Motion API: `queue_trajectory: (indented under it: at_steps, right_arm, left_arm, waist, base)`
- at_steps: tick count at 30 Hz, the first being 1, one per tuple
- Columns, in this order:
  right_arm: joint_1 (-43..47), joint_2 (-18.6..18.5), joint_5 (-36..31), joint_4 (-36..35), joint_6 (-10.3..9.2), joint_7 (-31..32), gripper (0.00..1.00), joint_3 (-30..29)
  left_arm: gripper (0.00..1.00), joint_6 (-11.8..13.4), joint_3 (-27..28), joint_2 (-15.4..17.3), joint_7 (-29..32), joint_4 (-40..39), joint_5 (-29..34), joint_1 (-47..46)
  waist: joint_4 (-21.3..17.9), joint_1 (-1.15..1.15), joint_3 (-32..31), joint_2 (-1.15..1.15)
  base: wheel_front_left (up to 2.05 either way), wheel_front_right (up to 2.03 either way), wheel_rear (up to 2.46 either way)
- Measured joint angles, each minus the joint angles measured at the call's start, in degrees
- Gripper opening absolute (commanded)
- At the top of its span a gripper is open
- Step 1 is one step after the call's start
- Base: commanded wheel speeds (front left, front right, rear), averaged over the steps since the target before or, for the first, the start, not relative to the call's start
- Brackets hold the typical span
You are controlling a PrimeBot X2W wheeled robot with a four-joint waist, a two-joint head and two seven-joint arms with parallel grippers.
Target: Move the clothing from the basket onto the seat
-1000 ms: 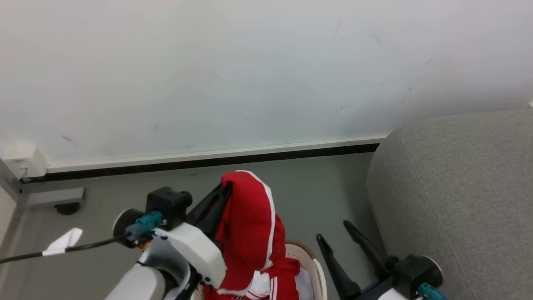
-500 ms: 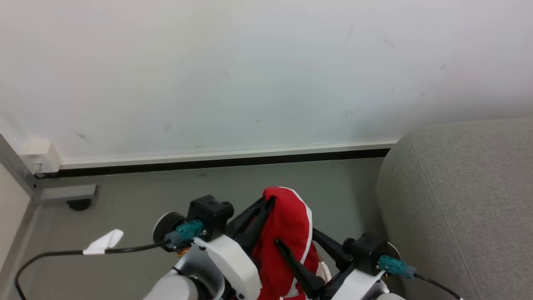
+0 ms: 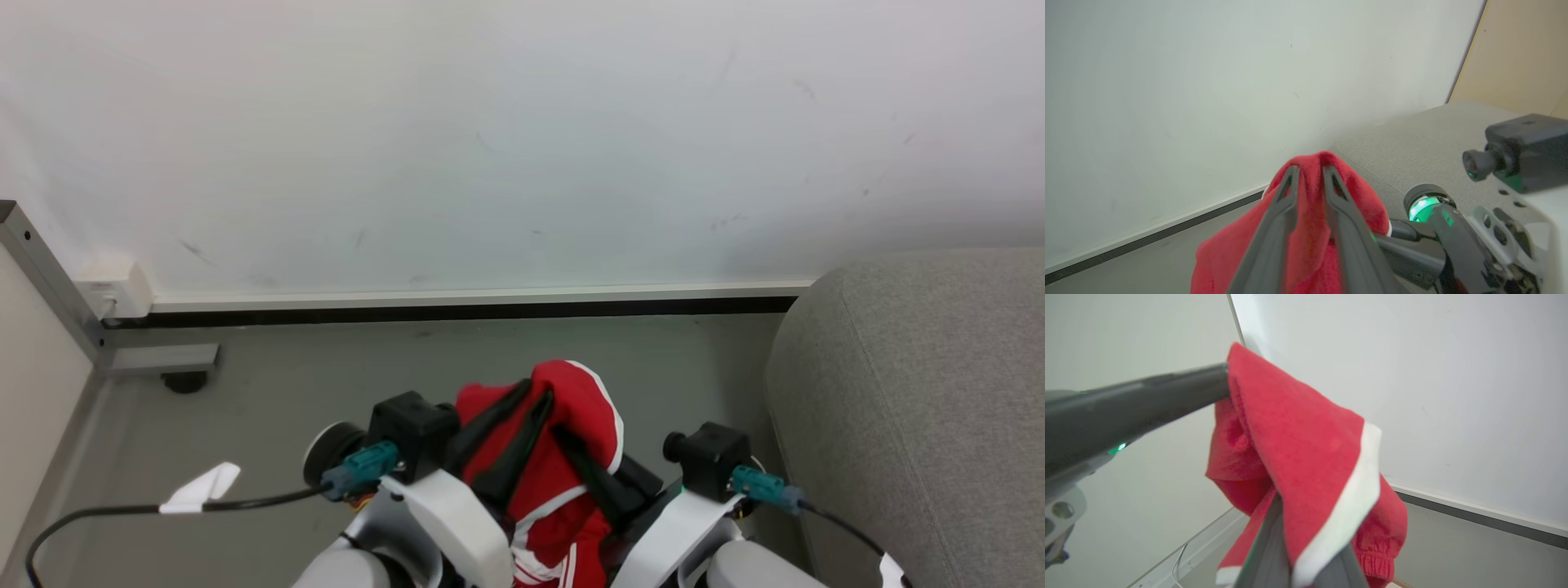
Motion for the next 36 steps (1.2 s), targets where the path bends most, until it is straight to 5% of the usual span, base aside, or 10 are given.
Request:
queue_trajectory:
  at_steps: [15,36]
  right_arm:
    - [0.0,-5.6,-2.2,-5.4,0.00,-0.1,0.00,-9.8]
    - [4.7,-12.5,-5.4,-14.4,0.00,0.6,0.00,-19.0]
  left_arm:
    - [1.00,-0.4,-1.2,-0.1,-8.8,5.4,0.3,5.1]
    - [1.00,-2.4,-5.1,-3.1,-13.7,11.0,2.6,2.1]
  waist:
    - [-3.7,0.01,1.4,0.00]
    - [-24.2,0.01,7.1,0.00]
  base:
    - [0.00,0.00,0.00]
    - [0.00,0.00,0.00]
